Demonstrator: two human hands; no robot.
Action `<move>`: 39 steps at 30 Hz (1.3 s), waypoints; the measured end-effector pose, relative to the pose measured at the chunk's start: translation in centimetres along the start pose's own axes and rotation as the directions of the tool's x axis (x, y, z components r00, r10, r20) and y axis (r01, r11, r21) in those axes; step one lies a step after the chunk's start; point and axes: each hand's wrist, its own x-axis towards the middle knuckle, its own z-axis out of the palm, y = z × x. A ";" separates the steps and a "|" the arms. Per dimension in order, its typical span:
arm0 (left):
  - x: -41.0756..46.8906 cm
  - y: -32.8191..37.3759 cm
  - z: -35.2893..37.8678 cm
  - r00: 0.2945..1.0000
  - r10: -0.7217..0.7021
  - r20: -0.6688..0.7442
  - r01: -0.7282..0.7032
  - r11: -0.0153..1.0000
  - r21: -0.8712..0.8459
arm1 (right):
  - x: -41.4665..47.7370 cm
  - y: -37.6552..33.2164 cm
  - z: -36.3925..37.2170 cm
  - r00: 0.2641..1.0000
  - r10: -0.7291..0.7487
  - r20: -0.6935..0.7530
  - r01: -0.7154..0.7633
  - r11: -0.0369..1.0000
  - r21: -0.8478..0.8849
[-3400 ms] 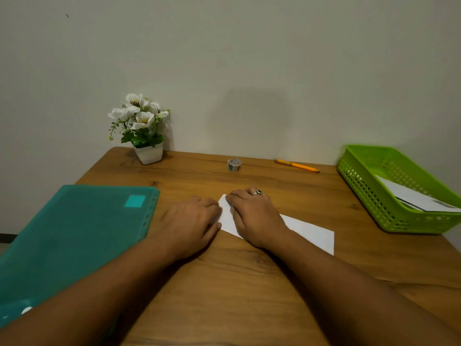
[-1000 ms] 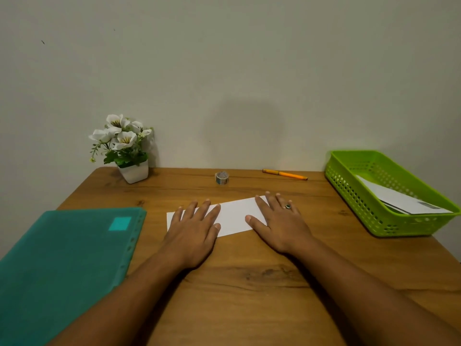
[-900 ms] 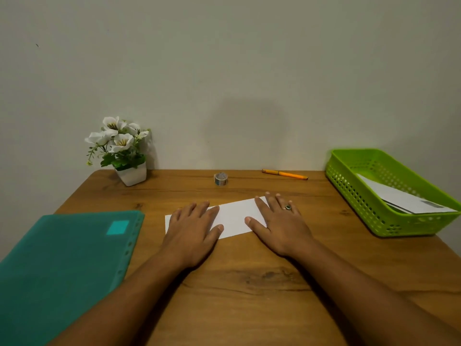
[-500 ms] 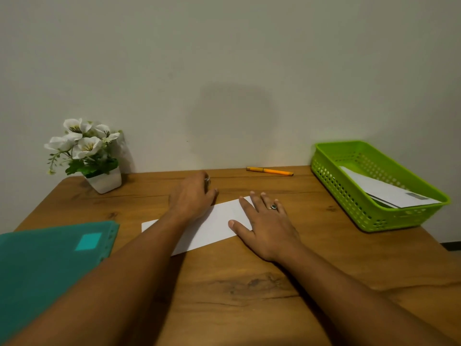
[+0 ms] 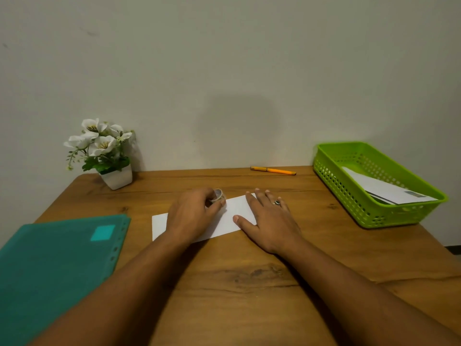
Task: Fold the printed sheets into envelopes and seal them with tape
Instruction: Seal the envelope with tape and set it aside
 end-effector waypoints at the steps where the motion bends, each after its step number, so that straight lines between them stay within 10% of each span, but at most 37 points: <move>1: -0.8 0.1 -0.1 1.000 0.007 0.004 -0.007 1.000 -0.020 | -0.2 -0.1 -0.2 0.999 -0.014 -0.034 0.015 1.000 0.022; 8: -4.1 -0.4 0.9 0.998 0.058 -0.035 -0.058 0.998 -0.013 | -2.3 -1.5 -0.2 0.918 -0.174 -0.355 0.228 0.967 0.117; 28: -4.3 -0.2 0.7 0.992 0.129 -0.015 -0.129 0.991 -0.023 | -1.4 -3.4 0.3 0.943 0.009 -0.333 0.151 0.880 0.451; 39: -4.6 0.1 0.5 0.990 0.140 -0.025 -0.140 0.990 -0.007 | -2.0 -3.6 0.3 0.911 -0.080 -0.405 0.229 0.914 0.336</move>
